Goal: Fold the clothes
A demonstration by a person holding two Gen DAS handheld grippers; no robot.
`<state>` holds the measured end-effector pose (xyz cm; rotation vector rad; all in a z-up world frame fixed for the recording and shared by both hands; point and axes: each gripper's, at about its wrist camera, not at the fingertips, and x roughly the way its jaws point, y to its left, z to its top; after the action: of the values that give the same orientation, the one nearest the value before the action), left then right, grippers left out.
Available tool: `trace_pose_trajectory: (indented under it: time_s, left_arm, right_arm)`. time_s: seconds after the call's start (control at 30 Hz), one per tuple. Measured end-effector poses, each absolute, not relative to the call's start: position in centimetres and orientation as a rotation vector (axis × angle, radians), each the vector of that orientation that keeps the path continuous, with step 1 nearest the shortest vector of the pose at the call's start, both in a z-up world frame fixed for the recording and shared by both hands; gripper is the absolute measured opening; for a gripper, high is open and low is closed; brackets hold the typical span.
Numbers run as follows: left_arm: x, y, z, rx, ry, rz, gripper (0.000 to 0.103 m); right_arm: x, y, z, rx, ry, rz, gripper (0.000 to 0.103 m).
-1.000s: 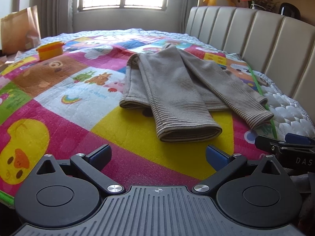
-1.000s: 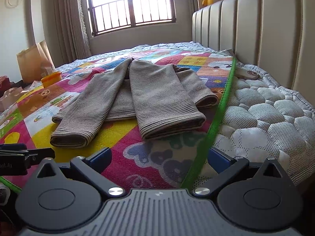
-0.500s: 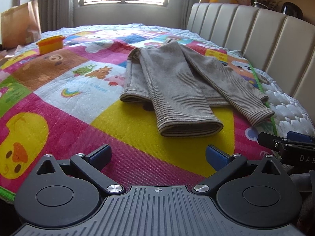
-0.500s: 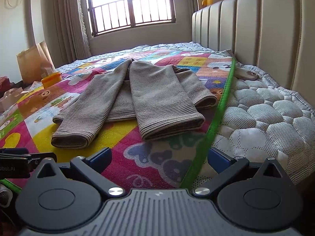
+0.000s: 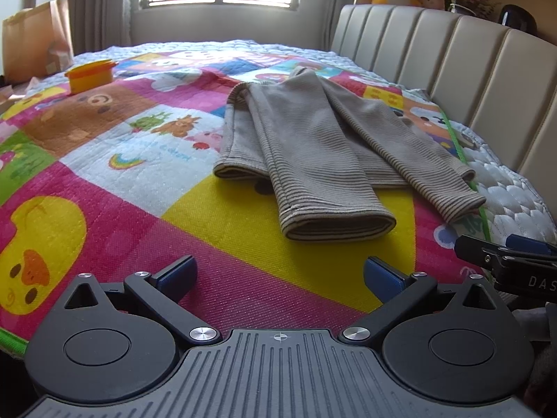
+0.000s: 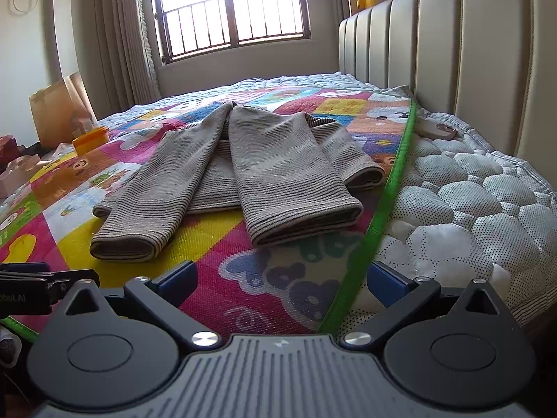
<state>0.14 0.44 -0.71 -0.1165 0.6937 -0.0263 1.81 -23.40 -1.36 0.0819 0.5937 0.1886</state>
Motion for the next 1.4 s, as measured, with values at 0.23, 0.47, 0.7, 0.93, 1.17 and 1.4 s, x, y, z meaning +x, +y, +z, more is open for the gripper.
trace_pose_trajectory:
  time_s: [0.23, 0.47, 0.7, 0.93, 1.17, 1.4]
  left_arm:
    - [0.12, 0.44, -0.7, -0.117, 0.693, -0.026, 0.103]
    - [0.12, 0.48, -0.66, -0.116, 0.695, -0.025, 0.103]
    - [0.13, 0.46, -0.68, -0.115, 0.696, -0.025, 0.103]
    - [0.08, 0.45, -0.69, -0.116, 0.697, -0.024, 0.103]
    - [0.11, 0.48, -0.72, -0.118, 0.697, -0.024, 0.103]
    - [0.19, 0.5, -0.74, -0.118, 0.698, -0.023, 0.103]
  right_arm:
    - [1.89, -23.38, -1.41, 0.084, 0.594, 0.189, 0.103]
    - [1.9, -23.44, -1.5, 0.088, 0.598, 0.19, 0.103]
    - [1.9, -23.44, -1.5, 0.089, 0.6, 0.191, 0.103]
    - [2.0, -23.31, -1.68, 0.09, 0.607, 0.193, 0.103]
    - [2.12, -23.24, -1.76, 0.089, 0.61, 0.194, 0.103]
    - [2.19, -23.11, -1.88, 0.086, 0.615, 0.198, 0.103]
